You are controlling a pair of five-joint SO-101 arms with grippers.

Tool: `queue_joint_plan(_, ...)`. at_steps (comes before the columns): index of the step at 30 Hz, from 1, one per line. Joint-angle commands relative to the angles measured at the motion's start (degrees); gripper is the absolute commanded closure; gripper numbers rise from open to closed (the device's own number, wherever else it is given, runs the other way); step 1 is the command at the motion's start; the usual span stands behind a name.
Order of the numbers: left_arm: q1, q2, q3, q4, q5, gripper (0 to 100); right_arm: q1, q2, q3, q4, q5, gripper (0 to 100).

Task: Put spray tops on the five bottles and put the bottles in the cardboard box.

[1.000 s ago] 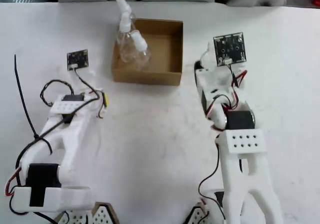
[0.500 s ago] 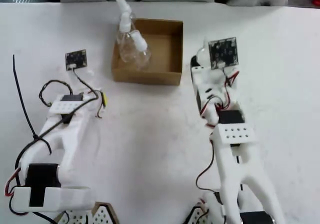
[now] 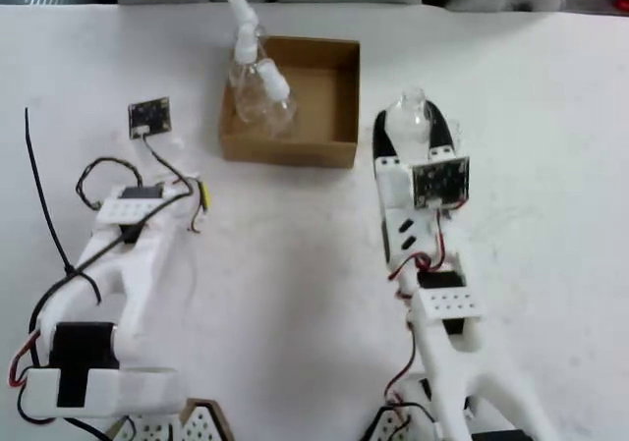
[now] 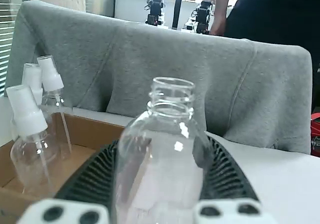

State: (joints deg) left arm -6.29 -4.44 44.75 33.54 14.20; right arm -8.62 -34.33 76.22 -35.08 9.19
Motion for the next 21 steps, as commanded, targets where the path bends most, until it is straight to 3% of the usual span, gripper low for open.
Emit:
queue_joint_plan(1, -0.6, -0.3, -0.7, -1.1, -0.5, 96, -1.1, -1.9, 4.9, -9.5, 0.0, 98.2)
queue_joint_plan(5, -0.6, -0.3, -0.7, -1.1, -0.5, 96, -4.2, -1.8, 13.5, -22.3, 0.1, 98.2)
queue_joint_plan(8, -0.6, -0.3, -0.7, -1.1, -0.5, 96, -7.9, -1.4, 15.9, -26.2, 0.1, 98.2)
queue_joint_plan(12, -0.6, -0.3, -0.7, -1.1, -0.5, 96, -11.7, -1.2, 13.5, -25.6, 0.1, 98.2)
queue_joint_plan(17, -0.6, -0.3, -0.7, -1.1, -0.5, 96, -14.2, -1.2, 5.5, -16.0, -0.4, 98.2)
queue_joint_plan(21, -0.6, -0.3, -0.7, -1.1, -0.5, 96, -19.0, -1.2, 8.2, -14.9, -0.4, 98.2)
